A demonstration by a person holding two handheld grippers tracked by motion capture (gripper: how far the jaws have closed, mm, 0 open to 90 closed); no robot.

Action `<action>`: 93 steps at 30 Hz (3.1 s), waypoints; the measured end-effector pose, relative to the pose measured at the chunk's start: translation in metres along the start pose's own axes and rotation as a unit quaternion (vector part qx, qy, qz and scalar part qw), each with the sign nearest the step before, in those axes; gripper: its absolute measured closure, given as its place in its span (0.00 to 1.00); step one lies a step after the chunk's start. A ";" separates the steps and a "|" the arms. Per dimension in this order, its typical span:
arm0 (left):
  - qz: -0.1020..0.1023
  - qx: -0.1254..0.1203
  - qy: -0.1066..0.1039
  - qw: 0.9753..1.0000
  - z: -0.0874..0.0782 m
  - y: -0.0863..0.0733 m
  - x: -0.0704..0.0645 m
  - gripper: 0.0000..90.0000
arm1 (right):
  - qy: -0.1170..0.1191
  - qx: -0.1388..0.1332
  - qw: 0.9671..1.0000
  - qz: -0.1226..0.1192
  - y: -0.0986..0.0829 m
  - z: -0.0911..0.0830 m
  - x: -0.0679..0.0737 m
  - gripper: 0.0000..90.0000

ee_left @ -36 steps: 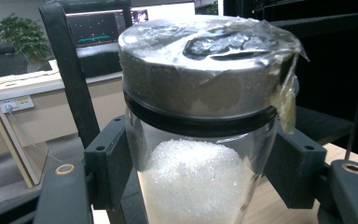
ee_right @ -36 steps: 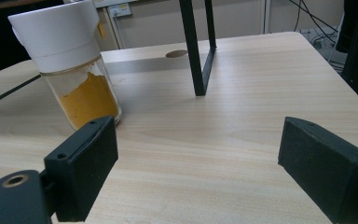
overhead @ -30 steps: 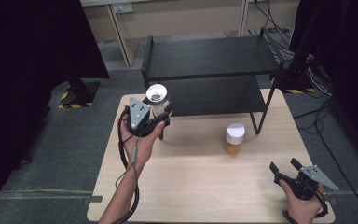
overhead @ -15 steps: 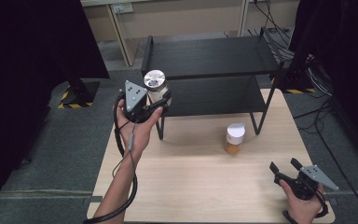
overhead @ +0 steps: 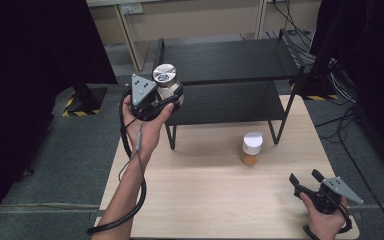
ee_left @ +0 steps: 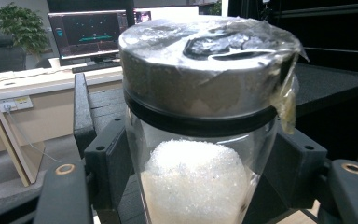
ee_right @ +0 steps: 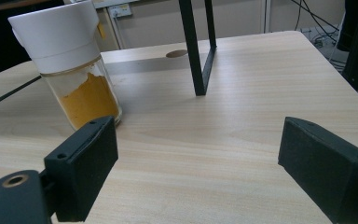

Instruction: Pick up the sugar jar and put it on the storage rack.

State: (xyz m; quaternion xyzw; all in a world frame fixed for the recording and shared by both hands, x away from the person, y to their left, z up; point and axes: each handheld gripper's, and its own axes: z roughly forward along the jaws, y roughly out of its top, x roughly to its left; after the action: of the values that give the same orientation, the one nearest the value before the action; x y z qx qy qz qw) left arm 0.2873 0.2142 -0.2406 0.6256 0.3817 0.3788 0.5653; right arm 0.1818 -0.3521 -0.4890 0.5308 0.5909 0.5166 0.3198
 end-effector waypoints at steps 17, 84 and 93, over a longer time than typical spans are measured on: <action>-0.001 -0.001 0.005 1.000 0.009 0.022 0.000 0.34 | 0.000 0.001 1.000 0.000 0.000 0.000 0.000 0.13; -0.039 0.054 0.045 0.997 0.082 0.055 0.006 0.34 | 0.002 0.002 1.000 0.000 0.001 0.000 -0.001 0.13; -0.024 0.022 0.043 0.999 0.075 0.044 0.010 0.19 | 0.003 0.004 1.000 0.001 0.002 0.001 -0.002 0.13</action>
State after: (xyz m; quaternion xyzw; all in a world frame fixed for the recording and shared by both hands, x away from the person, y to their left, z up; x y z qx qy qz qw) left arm 0.3612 0.1887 -0.2018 0.6114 0.4289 0.3832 0.5434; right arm 0.1832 -0.3536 -0.4879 0.5311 0.5934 0.5159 0.3157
